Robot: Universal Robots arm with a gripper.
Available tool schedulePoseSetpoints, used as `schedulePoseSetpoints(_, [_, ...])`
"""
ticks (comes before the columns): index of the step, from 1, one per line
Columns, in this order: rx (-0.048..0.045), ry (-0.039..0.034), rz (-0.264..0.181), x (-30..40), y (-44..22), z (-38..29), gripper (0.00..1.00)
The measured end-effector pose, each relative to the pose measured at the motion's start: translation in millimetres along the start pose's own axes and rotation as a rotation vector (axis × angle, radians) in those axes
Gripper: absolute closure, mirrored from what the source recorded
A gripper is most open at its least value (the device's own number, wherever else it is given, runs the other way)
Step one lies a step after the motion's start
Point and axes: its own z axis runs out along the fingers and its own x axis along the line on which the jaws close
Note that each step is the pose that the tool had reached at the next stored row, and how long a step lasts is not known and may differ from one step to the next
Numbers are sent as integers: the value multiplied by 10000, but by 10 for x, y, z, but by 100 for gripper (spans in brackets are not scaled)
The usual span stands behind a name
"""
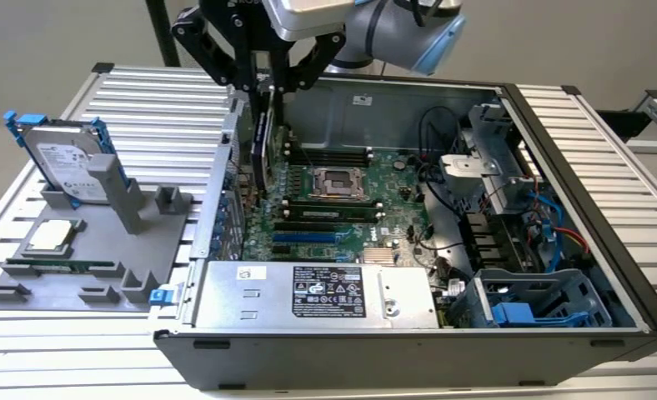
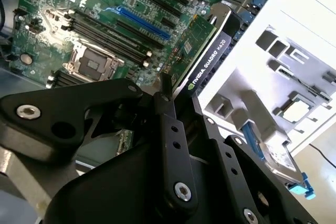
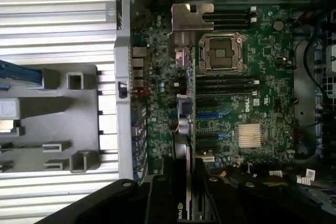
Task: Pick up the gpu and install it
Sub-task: 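Pick up the gpu and move the gpu toward the slot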
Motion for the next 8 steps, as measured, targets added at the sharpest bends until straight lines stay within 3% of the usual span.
schedulePoseSetpoints(8, [0,0,-1,-129,8,5,100])
